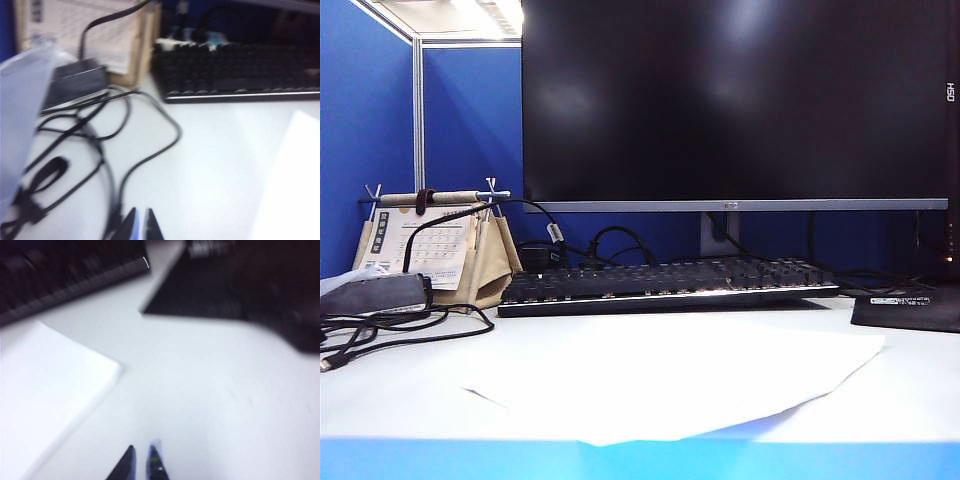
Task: Put a wrinkled paper upside down.
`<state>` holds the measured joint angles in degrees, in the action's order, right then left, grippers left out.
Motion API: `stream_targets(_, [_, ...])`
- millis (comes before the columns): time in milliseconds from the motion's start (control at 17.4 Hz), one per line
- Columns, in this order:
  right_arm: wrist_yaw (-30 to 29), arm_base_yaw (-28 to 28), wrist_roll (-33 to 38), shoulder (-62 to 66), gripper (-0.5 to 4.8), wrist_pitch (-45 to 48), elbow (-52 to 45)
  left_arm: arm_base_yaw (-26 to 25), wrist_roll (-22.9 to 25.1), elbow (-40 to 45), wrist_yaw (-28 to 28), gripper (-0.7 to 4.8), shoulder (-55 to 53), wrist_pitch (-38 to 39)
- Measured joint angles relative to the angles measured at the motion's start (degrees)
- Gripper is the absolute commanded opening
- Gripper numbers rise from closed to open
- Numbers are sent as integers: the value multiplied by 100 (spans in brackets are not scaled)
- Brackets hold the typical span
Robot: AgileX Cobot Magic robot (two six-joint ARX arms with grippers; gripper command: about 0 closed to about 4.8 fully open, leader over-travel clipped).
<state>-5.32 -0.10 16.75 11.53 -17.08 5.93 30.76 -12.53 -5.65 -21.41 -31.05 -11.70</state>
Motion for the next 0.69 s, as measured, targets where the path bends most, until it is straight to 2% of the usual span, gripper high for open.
stream_targets(230, [92,0,-55,-157,40,181,-363,0,-66,503,-68,29,2,-22])
stream_targets(460, [114,0,-74,-157,39,264,-389,-2,-428,520,-293,30,-22,564])
stream_targets(518, [114,0,-74,-157,-15,264,-389,0,-428,518,-310,30,-20,560])
stream_targets(690, [125,0,-87,-157,-3,264,-389,0,-516,518,-295,30,-24,769])
